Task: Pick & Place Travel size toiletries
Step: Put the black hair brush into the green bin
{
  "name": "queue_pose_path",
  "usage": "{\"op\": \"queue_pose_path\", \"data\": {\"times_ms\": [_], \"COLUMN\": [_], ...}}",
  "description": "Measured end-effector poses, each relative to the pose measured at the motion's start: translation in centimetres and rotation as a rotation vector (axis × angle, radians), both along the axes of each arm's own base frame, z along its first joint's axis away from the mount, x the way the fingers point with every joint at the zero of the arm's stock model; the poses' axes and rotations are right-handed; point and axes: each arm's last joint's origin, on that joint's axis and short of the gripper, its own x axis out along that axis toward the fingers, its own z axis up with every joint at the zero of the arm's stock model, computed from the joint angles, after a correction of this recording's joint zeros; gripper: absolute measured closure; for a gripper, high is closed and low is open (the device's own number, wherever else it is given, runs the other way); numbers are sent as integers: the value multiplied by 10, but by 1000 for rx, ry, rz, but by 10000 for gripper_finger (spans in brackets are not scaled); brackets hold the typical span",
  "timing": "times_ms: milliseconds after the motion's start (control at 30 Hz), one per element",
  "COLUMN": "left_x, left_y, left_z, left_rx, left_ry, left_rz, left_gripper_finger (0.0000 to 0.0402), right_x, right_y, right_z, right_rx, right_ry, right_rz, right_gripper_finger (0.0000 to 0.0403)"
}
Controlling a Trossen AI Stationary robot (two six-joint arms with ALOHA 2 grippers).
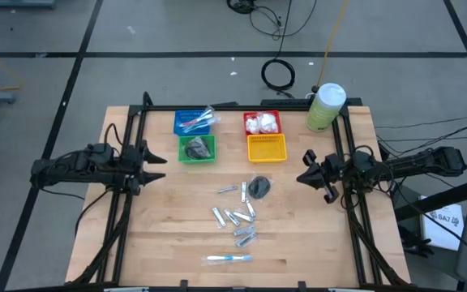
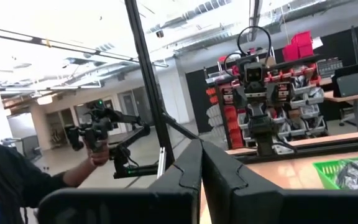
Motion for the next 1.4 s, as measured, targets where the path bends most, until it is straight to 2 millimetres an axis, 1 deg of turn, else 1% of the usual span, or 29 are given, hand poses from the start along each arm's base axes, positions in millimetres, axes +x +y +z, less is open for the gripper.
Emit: {"op": "queue_pose_path", "data": {"times_ms": [200, 300, 400, 433, 533, 600, 633, 700, 767, 833, 933, 1000, 1067, 1167, 1400], "left_x": [0, 0, 0, 0, 0, 0, 1, 1, 1, 1, 1, 1, 1, 1, 1], "left_y": [0, 1, 3, 3, 4, 4, 5, 5, 5, 5, 5, 5, 5, 5, 5], "left_z": [0, 0, 0, 0, 0, 2, 3, 6, 7, 9, 10, 10, 9, 8, 8], "left_rx": [54, 50, 42, 44, 52, 52, 53, 46, 30, 8, -19, -32, -35, -34, -34], "left_ry": [2, 3, 6, 5, 2, -17, -26, -54, -74, -93, -106, -103, -95, -86, -84], "left_rz": [-6, 34, 90, 105, 138, 149, 153, 155, 156, 158, 161, 162, 162, 162, 163], "left_gripper_finger": [167, 167, 167, 167, 167, 167, 167, 167, 167, 167, 167, 167, 167, 167, 167], "right_x": [0, 0, 4, 10, 32, 49, 58, 77, 95, 111, 127, 133, 139, 142, 146], "right_y": [0, 0, 1, 3, 9, 13, 15, 19, 23, 26, 27, 27, 29, 29, 30], "right_z": [0, 3, 0, 1, 28, 41, 44, 41, 41, 34, 5, -9, -21, -45, -76], "right_rx": [-33, -55, -22, -23, -17, -38, -55, -114, -170, -224, -296, -295, -285, -306, -324], "right_ry": [-7, -48, 12, 65, 124, 187, 237, 359, 446, 545, 726, 776, 824, 929, 1036], "right_rz": [-16, -40, -85, -95, -126, -152, -167, -205, -264, -331, -401, -403, -403, -399, -400], "right_gripper_finger": [403, 403, 401, 396, 369, 341, 324, 288, 250, 218, 185, 174, 171, 173, 185]}}
